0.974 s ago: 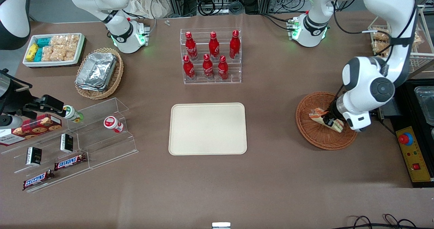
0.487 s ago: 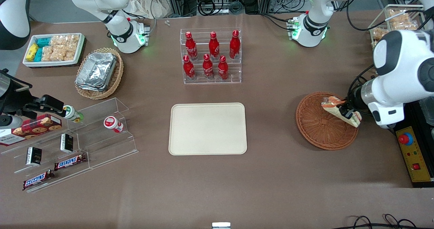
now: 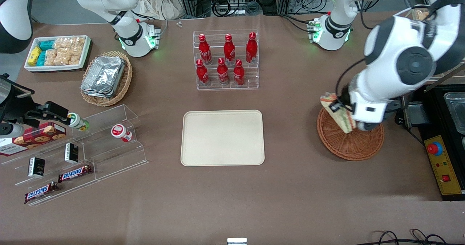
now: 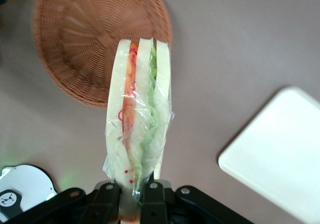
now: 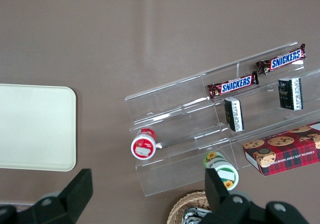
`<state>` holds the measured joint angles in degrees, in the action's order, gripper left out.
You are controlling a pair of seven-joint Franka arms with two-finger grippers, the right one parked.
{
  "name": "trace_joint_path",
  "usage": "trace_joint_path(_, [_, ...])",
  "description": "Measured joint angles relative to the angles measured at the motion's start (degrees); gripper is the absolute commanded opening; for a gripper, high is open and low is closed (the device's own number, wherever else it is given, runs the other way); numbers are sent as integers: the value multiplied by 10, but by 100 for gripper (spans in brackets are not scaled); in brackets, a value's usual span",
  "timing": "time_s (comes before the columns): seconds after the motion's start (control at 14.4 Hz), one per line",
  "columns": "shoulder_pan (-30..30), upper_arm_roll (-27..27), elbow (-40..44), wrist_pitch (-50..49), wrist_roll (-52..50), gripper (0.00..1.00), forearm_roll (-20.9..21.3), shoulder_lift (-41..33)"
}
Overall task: Place sandwich from basket to tray
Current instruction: 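Lift the sandwich out of the basket with the left gripper, then carry the sandwich over the cream tray and lower it onto it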
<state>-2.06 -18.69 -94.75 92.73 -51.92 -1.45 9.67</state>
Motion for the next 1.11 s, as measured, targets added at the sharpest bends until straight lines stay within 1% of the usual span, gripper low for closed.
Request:
trace_joint_path(0.28, [-5,-85,9,30,5,0,1,10])
trace_joint_path(0.35, [-11,-100,9,47,7,0,6,16])
trace_joint_path(0.42, [-24,-108,9,64,9,0,19,26])
trace_joint_path(0.63, [-85,-114,10,104,11,0,77,68])
trace_joint_path(0.77, [-110,-114,18,127,11,0,84,102])
trace_joint_path(1.11, [-124,-126,44,198,21,0,96,188])
